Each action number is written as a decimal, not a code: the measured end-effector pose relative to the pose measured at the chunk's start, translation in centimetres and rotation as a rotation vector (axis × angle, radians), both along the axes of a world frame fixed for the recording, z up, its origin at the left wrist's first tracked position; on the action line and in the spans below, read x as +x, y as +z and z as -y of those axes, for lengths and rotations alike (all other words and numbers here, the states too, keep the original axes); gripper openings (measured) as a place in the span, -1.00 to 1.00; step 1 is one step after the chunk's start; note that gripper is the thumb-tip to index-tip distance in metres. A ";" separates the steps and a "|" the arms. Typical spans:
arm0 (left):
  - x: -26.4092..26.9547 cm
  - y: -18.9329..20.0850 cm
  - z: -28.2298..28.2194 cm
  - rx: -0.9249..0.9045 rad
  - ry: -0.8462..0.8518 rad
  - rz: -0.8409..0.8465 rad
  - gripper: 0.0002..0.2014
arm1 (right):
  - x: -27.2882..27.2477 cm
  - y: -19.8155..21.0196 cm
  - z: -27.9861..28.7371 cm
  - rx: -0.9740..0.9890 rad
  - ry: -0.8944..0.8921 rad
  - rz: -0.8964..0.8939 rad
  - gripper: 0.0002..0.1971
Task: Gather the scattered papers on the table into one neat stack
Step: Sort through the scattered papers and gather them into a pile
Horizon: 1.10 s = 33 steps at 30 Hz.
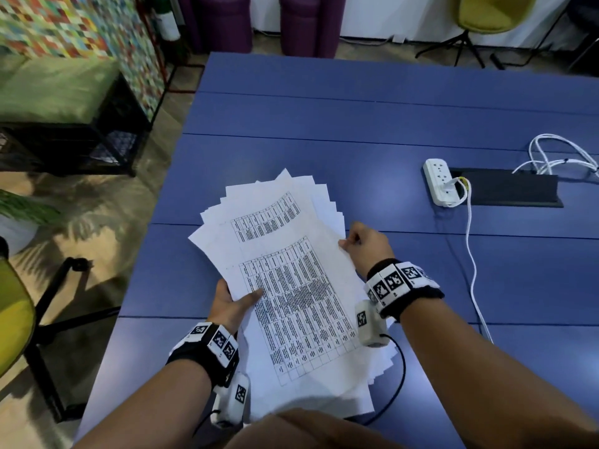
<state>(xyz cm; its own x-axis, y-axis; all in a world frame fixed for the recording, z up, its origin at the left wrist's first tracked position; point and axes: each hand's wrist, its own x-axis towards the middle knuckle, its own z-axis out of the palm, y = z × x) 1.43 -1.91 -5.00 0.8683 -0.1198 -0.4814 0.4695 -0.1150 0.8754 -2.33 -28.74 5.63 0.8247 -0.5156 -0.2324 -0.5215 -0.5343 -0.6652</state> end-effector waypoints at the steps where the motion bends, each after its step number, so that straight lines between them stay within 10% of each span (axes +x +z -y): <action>1: 0.0 0.1 0.1 -0.022 0.010 -0.013 -0.26 | -0.1 1.4 -0.2 -0.057 0.034 0.064 -0.74; 7: 0.3 -0.5 0.0 -0.106 0.029 -0.045 -0.29 | -1.4 9.1 -0.6 -0.263 0.009 0.489 -0.96; 13: 0.1 0.8 0.1 0.003 -0.010 -0.044 -0.38 | -2.6 13.0 0.9 -0.254 -0.220 0.816 -0.71; 17: 0.2 1.4 0.4 0.108 -0.003 -0.132 -0.33 | -4.2 9.5 1.8 -0.160 -0.351 0.557 -0.67; 21: 0.2 2.4 0.5 -0.191 0.148 -0.466 0.21 | -6.4 3.8 -0.4 -0.110 -0.279 0.209 -0.68; 25: 0.0 3.4 0.3 -0.311 0.146 -0.543 -0.01 | -8.3 -1.0 -3.4 -0.037 -0.153 -0.031 -0.73; 28: 0.0 3.0 0.4 -0.187 0.046 -0.374 -0.52 | -9.3 -3.4 -4.3 0.069 -0.011 -0.204 -0.69; 33: 0.5 -0.3 -0.5 -0.069 -0.025 -0.249 -0.29 | -7.6 -5.0 -1.6 -0.083 -0.001 -0.167 -0.56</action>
